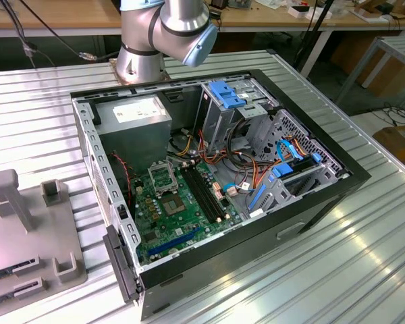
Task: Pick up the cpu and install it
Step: 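Pick up the cpu and move it towards the insertion slot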
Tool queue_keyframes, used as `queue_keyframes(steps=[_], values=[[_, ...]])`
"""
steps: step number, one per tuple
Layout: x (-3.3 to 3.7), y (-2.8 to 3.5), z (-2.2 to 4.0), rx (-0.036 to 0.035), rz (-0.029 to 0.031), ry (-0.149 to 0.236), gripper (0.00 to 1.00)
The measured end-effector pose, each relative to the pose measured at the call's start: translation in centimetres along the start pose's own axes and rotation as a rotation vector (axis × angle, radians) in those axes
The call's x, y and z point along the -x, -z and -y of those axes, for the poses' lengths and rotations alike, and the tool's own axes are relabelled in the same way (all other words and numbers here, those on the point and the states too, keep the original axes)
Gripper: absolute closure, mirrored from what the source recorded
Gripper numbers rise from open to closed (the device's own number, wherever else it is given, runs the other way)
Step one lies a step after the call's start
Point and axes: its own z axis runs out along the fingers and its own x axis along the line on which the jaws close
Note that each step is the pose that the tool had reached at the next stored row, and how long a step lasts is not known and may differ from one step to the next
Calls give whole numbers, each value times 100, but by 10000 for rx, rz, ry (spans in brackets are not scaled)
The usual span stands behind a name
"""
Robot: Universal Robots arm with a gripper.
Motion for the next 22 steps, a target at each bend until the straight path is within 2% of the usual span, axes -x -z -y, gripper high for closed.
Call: queue_keyframes(steps=[11, 16, 22], values=[[-1, 49, 0, 0, 0, 0, 53], [-2, 105, 1, 1, 1, 0, 53], [-2, 138, 1, 2, 0, 0, 53]])
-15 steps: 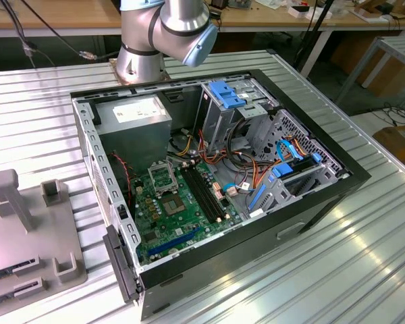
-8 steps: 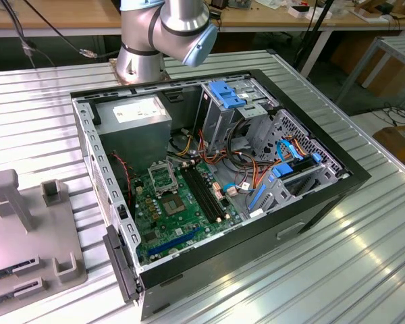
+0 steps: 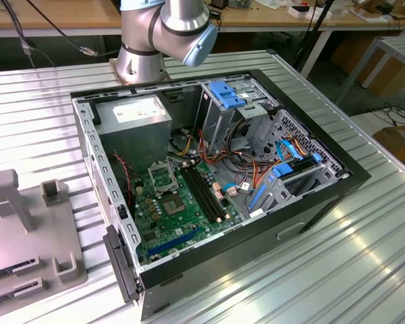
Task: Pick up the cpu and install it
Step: 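Pick up the cpu and move it towards the insertion slot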
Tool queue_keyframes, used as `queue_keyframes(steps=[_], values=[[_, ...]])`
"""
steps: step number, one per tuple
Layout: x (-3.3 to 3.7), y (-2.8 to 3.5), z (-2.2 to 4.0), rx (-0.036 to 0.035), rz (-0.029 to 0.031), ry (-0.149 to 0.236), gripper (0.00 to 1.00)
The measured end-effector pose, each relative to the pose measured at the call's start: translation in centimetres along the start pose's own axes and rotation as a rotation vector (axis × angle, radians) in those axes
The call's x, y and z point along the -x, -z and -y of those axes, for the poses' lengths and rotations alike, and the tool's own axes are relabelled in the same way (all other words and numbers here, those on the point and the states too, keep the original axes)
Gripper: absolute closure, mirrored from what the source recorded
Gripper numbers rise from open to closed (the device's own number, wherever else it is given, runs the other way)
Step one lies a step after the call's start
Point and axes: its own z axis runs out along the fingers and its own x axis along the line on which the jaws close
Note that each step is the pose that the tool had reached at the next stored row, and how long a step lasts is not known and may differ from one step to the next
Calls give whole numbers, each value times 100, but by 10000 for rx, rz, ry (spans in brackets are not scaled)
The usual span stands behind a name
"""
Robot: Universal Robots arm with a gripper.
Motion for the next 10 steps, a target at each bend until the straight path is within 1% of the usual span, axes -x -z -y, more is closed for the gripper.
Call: queue_keyframes(steps=[10], values=[[-1, 51, 0, 0, 0, 1, 53]])
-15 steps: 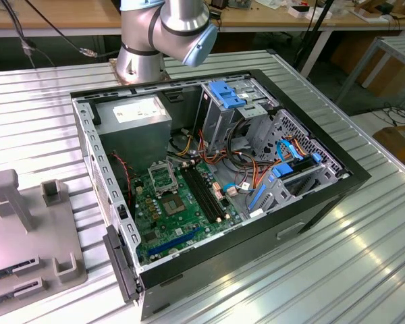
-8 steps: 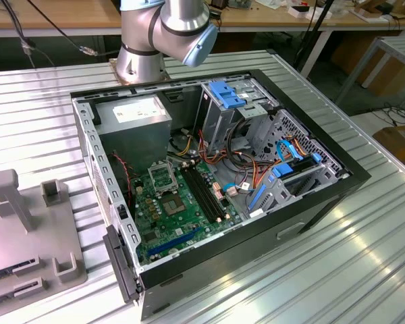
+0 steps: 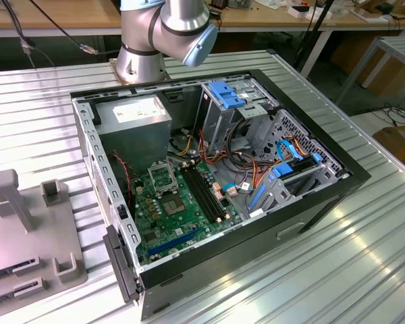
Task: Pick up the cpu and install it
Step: 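Pick up the cpu and move it towards the insertion slot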
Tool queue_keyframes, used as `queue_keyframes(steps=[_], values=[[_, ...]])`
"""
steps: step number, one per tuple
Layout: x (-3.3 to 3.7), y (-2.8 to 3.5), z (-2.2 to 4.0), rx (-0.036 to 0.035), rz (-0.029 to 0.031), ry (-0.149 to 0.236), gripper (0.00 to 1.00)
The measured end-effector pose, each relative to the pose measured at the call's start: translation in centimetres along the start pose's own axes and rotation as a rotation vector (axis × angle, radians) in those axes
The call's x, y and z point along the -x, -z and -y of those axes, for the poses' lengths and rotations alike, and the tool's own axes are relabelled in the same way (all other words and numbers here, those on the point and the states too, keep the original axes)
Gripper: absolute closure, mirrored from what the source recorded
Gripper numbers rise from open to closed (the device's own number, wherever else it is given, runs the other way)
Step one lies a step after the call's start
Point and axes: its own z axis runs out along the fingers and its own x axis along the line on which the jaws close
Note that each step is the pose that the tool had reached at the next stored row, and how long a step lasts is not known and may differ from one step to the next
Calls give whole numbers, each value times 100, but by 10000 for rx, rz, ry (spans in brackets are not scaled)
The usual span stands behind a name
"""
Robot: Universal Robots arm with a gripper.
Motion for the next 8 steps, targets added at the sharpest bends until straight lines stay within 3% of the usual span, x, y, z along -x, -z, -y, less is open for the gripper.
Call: queue_keyframes(steps=[8], values=[[-1, 40, 0, -1, 0, -1, 53]])
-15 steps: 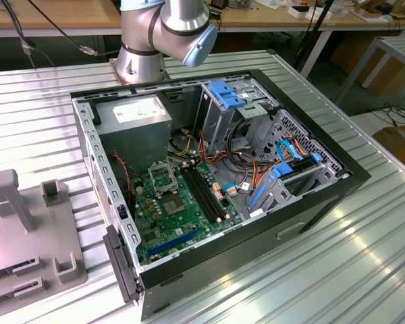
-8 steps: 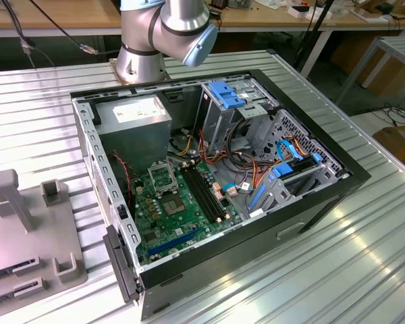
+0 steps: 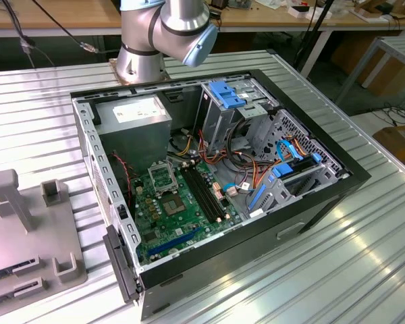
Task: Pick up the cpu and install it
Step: 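Pick up the cpu and move it towards the insertion slot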
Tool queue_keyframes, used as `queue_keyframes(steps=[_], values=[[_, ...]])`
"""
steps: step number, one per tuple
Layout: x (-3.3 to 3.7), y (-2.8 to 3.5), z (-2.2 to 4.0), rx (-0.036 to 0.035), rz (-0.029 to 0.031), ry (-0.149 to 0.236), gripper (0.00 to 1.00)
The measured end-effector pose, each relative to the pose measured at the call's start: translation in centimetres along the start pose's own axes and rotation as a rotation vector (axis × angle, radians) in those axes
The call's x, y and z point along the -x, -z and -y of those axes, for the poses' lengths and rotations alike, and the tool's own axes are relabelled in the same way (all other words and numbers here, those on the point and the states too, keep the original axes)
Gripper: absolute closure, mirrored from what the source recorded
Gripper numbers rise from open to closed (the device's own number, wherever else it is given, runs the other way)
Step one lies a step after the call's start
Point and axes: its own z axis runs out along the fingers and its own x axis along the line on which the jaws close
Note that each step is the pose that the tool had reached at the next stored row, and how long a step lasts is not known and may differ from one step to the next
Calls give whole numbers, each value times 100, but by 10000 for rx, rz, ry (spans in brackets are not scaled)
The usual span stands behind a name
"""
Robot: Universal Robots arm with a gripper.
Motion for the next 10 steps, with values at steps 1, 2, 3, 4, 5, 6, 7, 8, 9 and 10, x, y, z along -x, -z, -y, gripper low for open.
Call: queue_keyframes(steps=[1, 2, 3, 4, 5, 6, 7, 8, 9, 10], values=[[0, 5, 0, 0, 1, 0, 53], [0, 10, 0, 0, 0, 0, 53], [0, 18, 0, 0, 0, 0, 53], [-1, 24, 0, 0, 1, 0, 53], [-1, 29, 0, 0, 0, 0, 53], [0, 35, 0, 0, 0, 0, 53], [-1, 43, 0, 1, 0, 0, 53], [-1, 51, 0, 1, 0, -1, 53], [-1, 58, 0, 0, 0, 0, 53], [-1, 64, 1, 0, 1, 0, 53]])
